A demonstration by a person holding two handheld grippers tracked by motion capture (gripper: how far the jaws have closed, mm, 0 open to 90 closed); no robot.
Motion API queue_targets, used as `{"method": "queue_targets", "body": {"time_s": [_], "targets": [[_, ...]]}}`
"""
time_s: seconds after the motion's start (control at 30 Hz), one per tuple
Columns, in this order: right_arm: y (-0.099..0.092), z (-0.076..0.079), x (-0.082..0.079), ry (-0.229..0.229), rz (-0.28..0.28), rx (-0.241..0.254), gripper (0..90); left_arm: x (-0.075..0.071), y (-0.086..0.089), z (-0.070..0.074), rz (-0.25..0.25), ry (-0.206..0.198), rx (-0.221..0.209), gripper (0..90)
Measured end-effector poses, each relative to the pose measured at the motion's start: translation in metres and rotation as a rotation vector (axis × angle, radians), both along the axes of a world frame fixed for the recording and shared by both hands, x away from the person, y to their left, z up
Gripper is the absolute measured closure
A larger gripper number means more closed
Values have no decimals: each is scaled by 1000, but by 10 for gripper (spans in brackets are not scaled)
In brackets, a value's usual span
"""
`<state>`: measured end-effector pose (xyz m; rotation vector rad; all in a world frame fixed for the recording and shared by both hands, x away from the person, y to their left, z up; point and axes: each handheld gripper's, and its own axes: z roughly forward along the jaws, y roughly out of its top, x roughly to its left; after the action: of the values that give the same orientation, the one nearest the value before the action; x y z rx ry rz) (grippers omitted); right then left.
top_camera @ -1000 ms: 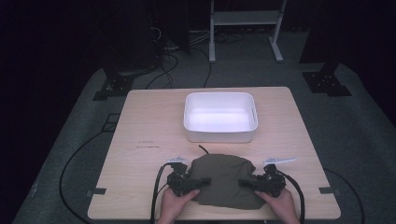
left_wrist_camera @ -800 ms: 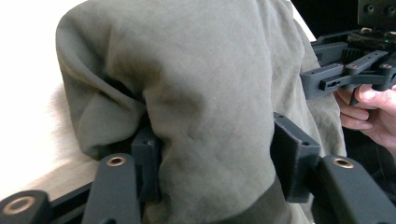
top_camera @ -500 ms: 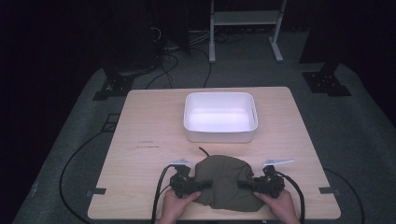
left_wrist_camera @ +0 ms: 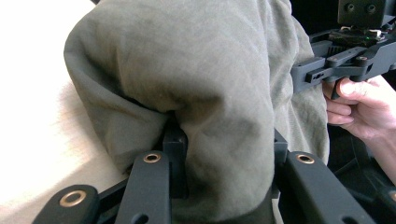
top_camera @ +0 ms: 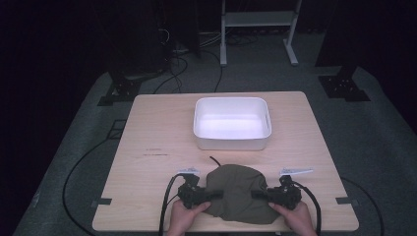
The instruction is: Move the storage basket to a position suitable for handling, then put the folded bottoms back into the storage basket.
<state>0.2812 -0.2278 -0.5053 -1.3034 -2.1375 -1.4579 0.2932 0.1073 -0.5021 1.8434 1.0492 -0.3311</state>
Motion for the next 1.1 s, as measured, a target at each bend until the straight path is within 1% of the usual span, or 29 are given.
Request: {"method": "queue_targets", "body": {"time_s": [0.07, 0.1, 0.17, 0.2, 0.27, 0.33, 0.43, 0.47, 0.57, 0.63, 0.67, 0.73, 0.8, 0.93, 1.03, 1.07, 1.1], "targets": [[0, 1, -1, 2, 0, 0, 714, -1, -1, 0, 1, -2, -3, 645], [-1, 1, -2, -3, 1, -1, 715, -1, -1, 0, -4, -4, 2, 645], [-2, 4, -6, -16, 0, 6, 719, -2, -1, 3, -10, -9, -2, 648], [-2, 6, -7, -26, 0, 5, 721, -3, -3, 7, -10, -20, -13, 649], [-4, 11, -9, -44, -8, 14, 724, -4, -3, 10, -13, -35, -24, 652], [-5, 14, -10, -50, -9, 27, 727, -4, -1, 12, -12, -36, -40, 653], [-4, 17, -9, -55, -7, 37, 728, -4, 2, 14, -14, -38, -50, 653], [-2, 22, -9, -67, -4, 47, 728, -4, 4, 16, -9, -36, -59, 653], [1, 28, -11, -88, 4, 48, 728, -6, 8, 24, -1, -54, -72, 653], [2, 33, -12, -104, 12, 54, 728, -8, 9, 30, -1, -63, -71, 653], [2, 33, -12, -104, 12, 54, 728, -8, 9, 30, -1, -63, -71, 653], [0, 37, -11, -112, 10, 68, 728, -9, 9, 37, 0, -84, -73, 652], [0, 41, -11, -122, 10, 80, 729, -8, 10, 40, -6, -92, -76, 652], [0, 47, -10, -130, 15, 83, 731, -5, 11, 44, -9, -93, -87, 653], [1, 53, -6, -135, 10, 97, 734, -1, 12, 52, -6, -103, -91, 653], [1, 53, -6, -135, 10, 97, 734, -1, 12, 52, -6, -103, -91, 653], [1, 56, -4, -140, 8, 103, 734, 1, 14, 56, -7, -107, -100, 653]]}}
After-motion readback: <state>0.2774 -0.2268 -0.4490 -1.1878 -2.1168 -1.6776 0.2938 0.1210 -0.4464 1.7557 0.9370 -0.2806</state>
